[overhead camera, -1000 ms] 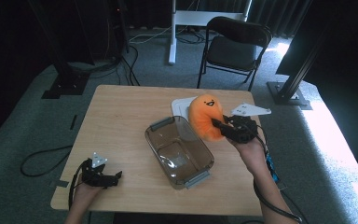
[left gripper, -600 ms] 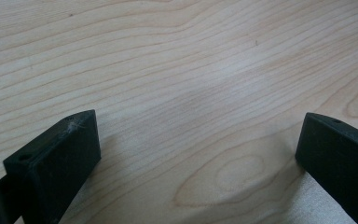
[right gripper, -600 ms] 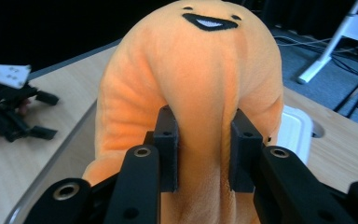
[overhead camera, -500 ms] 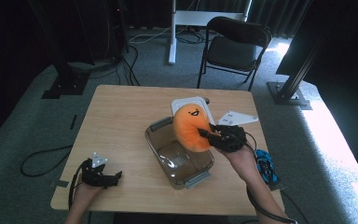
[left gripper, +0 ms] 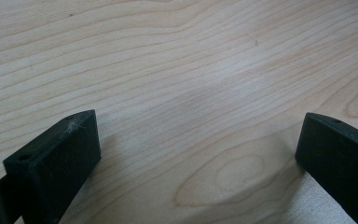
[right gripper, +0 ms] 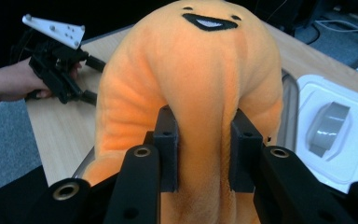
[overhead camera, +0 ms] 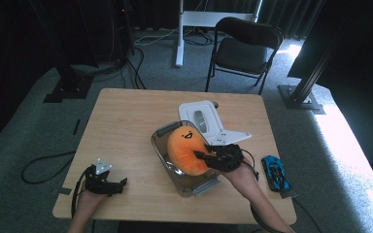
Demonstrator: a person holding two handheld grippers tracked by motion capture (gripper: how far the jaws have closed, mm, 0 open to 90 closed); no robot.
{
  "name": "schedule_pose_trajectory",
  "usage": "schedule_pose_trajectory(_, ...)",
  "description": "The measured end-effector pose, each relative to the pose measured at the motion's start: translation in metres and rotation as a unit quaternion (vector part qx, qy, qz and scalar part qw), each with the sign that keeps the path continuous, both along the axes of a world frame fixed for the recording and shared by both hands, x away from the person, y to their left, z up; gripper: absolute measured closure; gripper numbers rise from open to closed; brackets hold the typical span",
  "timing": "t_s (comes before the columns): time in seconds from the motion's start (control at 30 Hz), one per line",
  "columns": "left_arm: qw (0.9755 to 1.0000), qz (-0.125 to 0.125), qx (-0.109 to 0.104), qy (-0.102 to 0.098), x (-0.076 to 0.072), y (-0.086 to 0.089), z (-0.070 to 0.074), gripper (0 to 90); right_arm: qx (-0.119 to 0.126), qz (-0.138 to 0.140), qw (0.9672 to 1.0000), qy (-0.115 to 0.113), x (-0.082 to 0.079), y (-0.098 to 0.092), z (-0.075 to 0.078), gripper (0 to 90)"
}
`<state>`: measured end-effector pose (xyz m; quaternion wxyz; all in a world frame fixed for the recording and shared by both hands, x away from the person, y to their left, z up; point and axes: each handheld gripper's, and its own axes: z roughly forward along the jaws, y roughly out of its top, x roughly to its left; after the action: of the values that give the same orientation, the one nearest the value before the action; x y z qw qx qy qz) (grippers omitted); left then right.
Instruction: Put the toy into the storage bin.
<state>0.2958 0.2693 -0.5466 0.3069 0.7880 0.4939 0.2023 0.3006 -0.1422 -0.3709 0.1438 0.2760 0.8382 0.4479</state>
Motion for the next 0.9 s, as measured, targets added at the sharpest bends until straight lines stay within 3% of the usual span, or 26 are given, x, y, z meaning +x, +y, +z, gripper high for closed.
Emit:
schedule_pose_trajectory(0.3,1.0000,0.000,0.000,0.000,0.000,0.000,0.000,0.2,-0.029,0.004,0.9995,0.014,0.000,0.010,-0.017,69.6)
schedule_pose_trajectory(0.9,1.0000,0.000,0.000,0.001,0.000,0.000,0.000,0.2,-0.057,0.007,0.9969,0.053,0.008,0.014,-0.042,69.0)
